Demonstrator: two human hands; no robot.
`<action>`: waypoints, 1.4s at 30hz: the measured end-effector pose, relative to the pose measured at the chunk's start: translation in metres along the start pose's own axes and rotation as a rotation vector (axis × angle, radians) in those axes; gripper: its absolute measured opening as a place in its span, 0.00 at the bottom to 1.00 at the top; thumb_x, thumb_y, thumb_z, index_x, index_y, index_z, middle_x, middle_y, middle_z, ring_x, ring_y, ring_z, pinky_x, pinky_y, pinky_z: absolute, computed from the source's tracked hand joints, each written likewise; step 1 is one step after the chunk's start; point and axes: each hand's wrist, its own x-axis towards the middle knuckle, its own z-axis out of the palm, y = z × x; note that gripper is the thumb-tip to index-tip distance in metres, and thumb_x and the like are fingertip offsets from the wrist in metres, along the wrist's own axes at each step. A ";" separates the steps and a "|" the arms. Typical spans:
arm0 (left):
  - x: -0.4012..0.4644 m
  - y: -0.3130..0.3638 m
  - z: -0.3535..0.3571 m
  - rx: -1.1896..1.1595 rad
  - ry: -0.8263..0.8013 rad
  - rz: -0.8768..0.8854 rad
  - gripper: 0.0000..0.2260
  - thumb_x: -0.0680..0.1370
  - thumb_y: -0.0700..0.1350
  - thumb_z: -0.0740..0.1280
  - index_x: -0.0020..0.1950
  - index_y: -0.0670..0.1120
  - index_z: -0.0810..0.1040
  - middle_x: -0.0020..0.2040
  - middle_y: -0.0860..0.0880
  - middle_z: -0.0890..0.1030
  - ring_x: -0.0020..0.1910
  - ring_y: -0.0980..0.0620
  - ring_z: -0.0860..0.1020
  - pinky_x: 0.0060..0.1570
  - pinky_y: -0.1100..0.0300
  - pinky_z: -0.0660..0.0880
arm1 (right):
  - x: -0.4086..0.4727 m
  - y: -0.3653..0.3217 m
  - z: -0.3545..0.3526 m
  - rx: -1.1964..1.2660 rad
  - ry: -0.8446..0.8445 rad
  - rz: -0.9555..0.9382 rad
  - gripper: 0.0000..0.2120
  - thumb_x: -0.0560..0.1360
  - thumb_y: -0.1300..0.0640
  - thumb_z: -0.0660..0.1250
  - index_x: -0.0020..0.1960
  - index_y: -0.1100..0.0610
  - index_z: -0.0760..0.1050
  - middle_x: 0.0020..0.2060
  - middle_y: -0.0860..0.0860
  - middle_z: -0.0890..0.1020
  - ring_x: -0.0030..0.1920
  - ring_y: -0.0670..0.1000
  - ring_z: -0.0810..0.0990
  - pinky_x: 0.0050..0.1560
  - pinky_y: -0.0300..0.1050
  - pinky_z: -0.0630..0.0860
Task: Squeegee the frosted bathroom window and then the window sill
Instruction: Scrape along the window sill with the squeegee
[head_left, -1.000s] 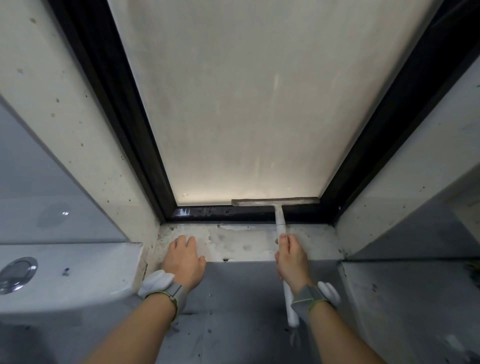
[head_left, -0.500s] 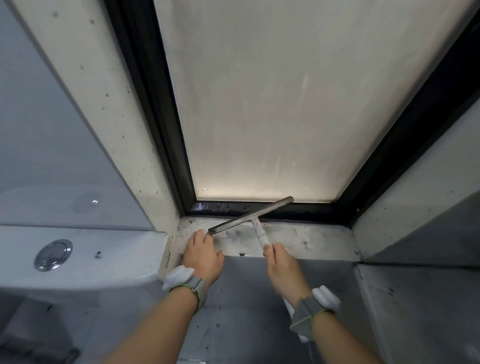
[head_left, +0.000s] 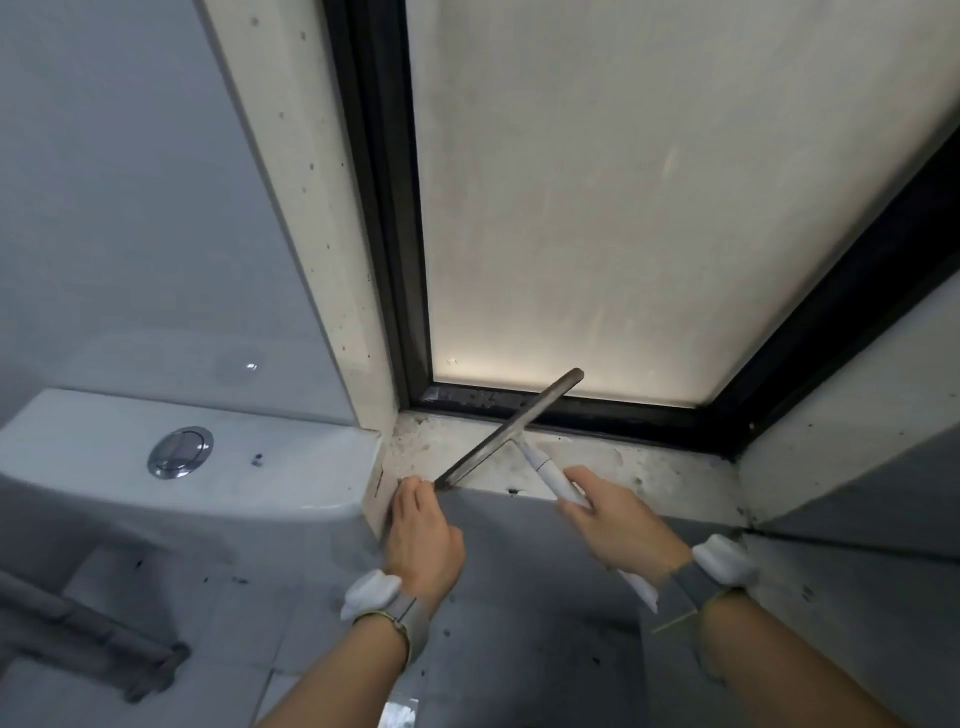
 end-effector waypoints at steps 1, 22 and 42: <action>0.000 0.001 -0.001 -0.041 -0.003 -0.011 0.20 0.72 0.38 0.63 0.64 0.40 0.68 0.66 0.42 0.70 0.67 0.42 0.69 0.68 0.52 0.66 | -0.002 0.005 -0.003 -0.119 0.009 -0.033 0.07 0.79 0.47 0.60 0.57 0.42 0.70 0.44 0.48 0.81 0.39 0.51 0.81 0.34 0.46 0.75; 0.022 0.035 -0.023 -0.169 0.038 -0.202 0.23 0.83 0.53 0.57 0.75 0.44 0.64 0.71 0.41 0.68 0.70 0.42 0.65 0.67 0.49 0.66 | 0.107 -0.073 -0.020 -0.884 -0.297 -0.500 0.14 0.81 0.41 0.51 0.57 0.45 0.71 0.44 0.48 0.79 0.44 0.56 0.77 0.45 0.50 0.71; 0.040 0.039 -0.006 0.197 -0.171 0.065 0.19 0.81 0.42 0.55 0.72 0.42 0.65 0.70 0.43 0.68 0.70 0.42 0.64 0.70 0.53 0.61 | 0.004 0.075 -0.062 -0.657 -0.174 -0.119 0.17 0.80 0.36 0.53 0.54 0.46 0.73 0.52 0.49 0.82 0.49 0.54 0.79 0.49 0.49 0.75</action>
